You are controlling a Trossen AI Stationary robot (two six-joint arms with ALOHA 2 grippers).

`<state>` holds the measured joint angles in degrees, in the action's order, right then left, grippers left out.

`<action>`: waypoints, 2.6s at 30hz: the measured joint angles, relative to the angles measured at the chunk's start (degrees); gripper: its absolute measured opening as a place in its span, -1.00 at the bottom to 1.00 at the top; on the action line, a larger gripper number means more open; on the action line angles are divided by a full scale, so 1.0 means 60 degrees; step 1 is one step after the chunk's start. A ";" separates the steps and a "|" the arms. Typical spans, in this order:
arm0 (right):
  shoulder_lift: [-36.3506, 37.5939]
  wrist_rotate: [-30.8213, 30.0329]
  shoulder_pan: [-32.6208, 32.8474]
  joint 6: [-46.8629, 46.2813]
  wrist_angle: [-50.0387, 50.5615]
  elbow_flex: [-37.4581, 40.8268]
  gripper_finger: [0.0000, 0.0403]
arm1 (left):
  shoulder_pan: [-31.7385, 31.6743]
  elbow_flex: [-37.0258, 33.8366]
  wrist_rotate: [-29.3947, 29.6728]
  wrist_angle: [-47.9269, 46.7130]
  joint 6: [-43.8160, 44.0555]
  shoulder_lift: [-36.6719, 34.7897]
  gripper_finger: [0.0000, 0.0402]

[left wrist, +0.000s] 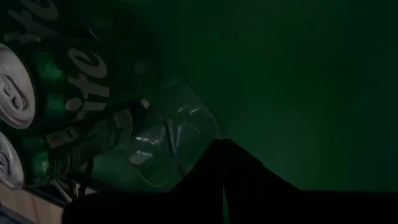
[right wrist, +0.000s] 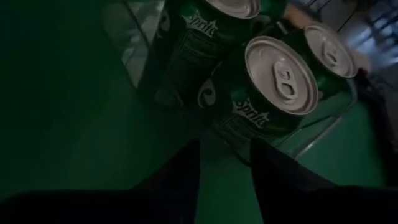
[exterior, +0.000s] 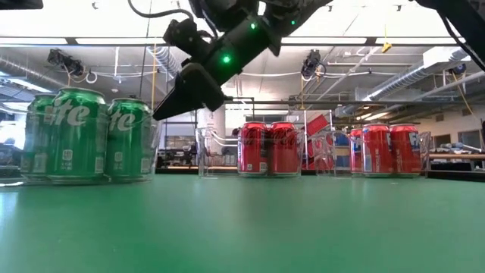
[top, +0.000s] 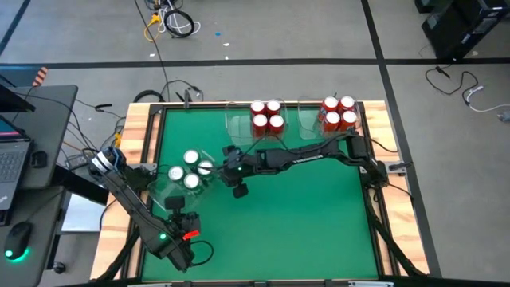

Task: Sort soda cans
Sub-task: Move the left transparent bin to the left side of the center transparent bin

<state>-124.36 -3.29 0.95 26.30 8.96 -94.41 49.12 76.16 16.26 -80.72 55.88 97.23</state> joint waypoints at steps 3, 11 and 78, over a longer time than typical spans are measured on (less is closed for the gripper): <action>0.0001 -0.0142 0.0121 -0.0421 0.1123 -0.0513 -0.41 | 0.0000 0.0000 -0.0016 -0.0014 0.0033 0.0000 -1.00; -0.0024 -0.0128 0.0453 -0.1999 0.3726 -0.1676 -0.41 | 0.0011 0.0000 -0.0112 -0.0058 0.0502 0.0000 -1.00; 0.5383 -0.2558 0.1680 -0.6272 0.3619 0.4228 -1.00 | -0.3007 -0.3807 0.3132 0.6361 -0.2307 -0.0025 -1.00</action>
<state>-92.06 -18.63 11.04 -11.34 30.67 -69.04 31.08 53.32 35.05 -42.55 42.04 97.08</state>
